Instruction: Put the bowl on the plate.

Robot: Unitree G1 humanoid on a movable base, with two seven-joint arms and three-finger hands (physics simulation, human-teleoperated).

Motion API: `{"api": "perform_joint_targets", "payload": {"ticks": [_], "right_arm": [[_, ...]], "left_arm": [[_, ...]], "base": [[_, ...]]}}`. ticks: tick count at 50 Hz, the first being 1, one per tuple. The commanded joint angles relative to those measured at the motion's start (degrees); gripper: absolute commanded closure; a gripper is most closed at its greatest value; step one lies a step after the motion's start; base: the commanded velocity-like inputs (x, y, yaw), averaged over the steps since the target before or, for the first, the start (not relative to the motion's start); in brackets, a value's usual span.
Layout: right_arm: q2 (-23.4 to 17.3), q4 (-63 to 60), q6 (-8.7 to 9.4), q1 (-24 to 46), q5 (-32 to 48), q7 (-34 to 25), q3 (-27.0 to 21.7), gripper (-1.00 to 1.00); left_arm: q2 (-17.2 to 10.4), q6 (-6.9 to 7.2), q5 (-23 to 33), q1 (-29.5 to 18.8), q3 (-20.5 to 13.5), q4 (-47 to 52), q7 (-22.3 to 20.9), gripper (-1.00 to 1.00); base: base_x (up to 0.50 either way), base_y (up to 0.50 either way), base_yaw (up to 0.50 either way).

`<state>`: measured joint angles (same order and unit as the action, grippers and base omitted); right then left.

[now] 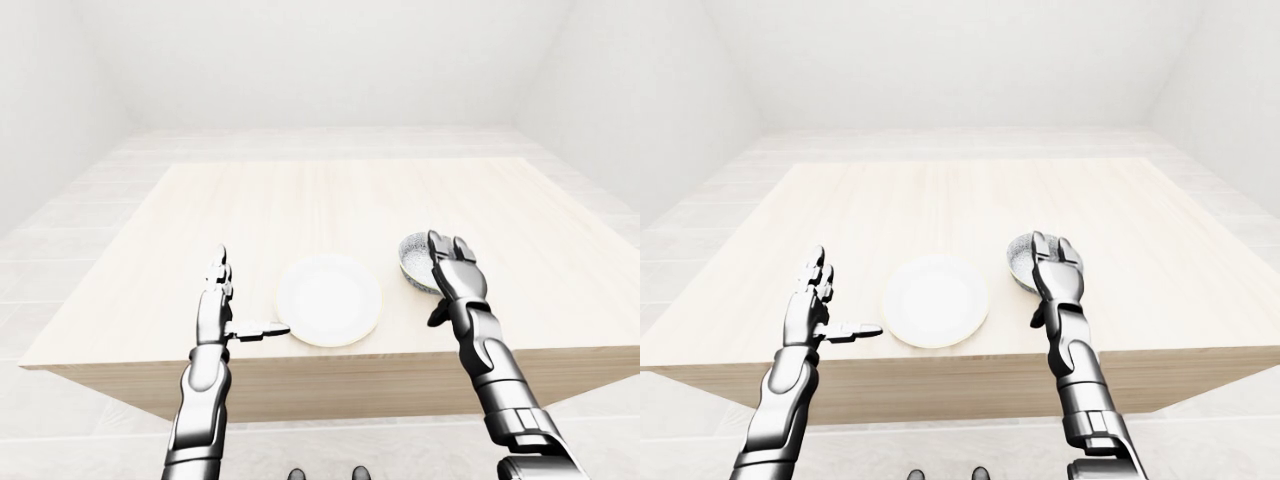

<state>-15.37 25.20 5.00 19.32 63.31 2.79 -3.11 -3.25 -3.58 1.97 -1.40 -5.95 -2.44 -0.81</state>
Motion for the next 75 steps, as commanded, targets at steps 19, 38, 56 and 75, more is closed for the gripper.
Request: {"api": "perform_joint_targets", "payload": {"ticks": [19,38,56,75], "right_arm": [[0.34,0.37,0.00,-2.66,5.45,-0.60,-0.22,-1.00],[-0.01,3.86,0.00,-1.17,4.93,2.50,-0.22,-1.00],[-0.38,9.35,0.00,0.89,2.47,4.98,-0.09,-1.00],[-0.94,14.71,0.00,3.25,0.01,7.14,0.91,-1.00]], "left_arm": [[-0.16,-0.87,-0.09,-0.15,-0.13,-1.31,-0.07,-1.00],[-0.25,-1.42,-0.05,-0.29,-0.17,-2.31,-0.08,-1.00],[-0.18,-1.42,0.07,0.22,-0.14,-1.93,-0.15,-1.00],[-0.32,-1.42,0.07,-0.41,-0.19,-3.27,-0.01,-1.00]], "base": [[0.00,0.00,0.00],[0.00,0.00,0.00],[0.00,0.00,0.00],[0.00,0.00,0.00]]}}
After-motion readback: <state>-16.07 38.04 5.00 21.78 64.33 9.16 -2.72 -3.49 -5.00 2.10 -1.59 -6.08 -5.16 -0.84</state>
